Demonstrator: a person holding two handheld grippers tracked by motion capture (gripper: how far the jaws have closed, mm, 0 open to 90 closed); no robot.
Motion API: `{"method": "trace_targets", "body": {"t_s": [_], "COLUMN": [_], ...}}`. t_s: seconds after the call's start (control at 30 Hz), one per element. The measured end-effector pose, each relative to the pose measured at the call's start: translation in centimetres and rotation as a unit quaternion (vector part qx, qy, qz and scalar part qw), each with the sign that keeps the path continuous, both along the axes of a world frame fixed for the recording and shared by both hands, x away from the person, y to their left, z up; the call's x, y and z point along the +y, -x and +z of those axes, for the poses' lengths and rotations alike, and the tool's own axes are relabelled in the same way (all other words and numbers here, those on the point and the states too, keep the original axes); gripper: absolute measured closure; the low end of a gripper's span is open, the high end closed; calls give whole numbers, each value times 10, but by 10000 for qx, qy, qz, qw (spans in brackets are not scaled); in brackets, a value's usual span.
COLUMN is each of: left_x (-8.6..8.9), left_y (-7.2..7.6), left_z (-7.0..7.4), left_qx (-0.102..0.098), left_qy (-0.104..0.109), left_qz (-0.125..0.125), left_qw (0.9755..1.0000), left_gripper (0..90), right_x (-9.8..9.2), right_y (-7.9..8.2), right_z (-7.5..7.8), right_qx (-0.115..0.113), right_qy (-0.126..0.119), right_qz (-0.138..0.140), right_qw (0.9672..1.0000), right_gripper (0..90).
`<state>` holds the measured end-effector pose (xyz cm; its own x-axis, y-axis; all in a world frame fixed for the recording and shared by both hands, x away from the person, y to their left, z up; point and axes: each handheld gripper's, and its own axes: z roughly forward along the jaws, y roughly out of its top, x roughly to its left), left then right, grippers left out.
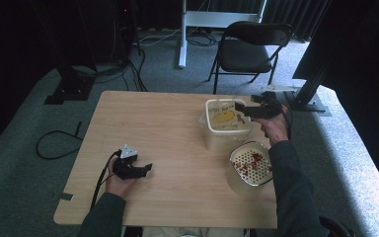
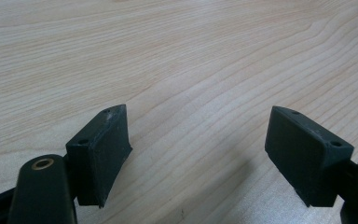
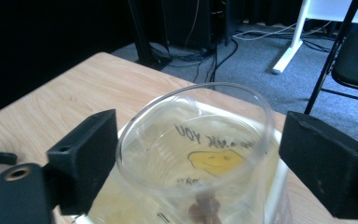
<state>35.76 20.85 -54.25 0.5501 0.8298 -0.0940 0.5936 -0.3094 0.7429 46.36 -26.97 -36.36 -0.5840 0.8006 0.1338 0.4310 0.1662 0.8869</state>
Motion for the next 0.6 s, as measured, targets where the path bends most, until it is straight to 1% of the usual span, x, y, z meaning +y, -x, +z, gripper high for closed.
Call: {"method": "trace_targets", "body": {"t_s": [0.03, 0.07, 0.1, 0.13, 0.3, 0.43, 0.53, 0.57, 0.6], "left_x": [0, 0, 0, 0, 0, 0, 0, 0, 0], "left_y": [0, 0, 0, 0, 0, 0, 0, 0, 0], "left_z": [0, 0, 0, 0, 0, 0, 0, 0, 0], "left_qx": [-1, 1, -3, -3, -5, -3, 3, 4, 4], "left_qy": [-5, -9, -8, -10, -15, -15, -4, -4, -4], "left_qz": [0, -4, -2, -3, -5, -8, -5, -4, -4], "left_qw": [10000, 10000, 10000, 10000, 10000, 10000, 10000, 10000, 10000], "left_gripper": [224, 224, 224, 224, 224, 224, 224, 224, 224], "right_x": [0, -2, -3, -4, -7, -11, -13, -14, -14], "right_y": [1, 3, 3, 3, 5, 7, 11, 13, 13], "right_z": [0, 1, 2, 2, 5, 6, 6, 6, 6], "right_qx": [-32, -106, -121, -124, -167, -158, -185, -192, -192], "right_qy": [-40, -137, -144, -201, -263, -213, -133, -71, -71], "right_qz": [13, 64, 36, 87, 48, -14, -26, -42, -42], "right_qw": [10000, 9998, 9998, 9997, 9995, 9996, 9997, 9998, 9998], "right_gripper": [108, 108, 109, 109, 111, 113, 121, 121, 121]}}
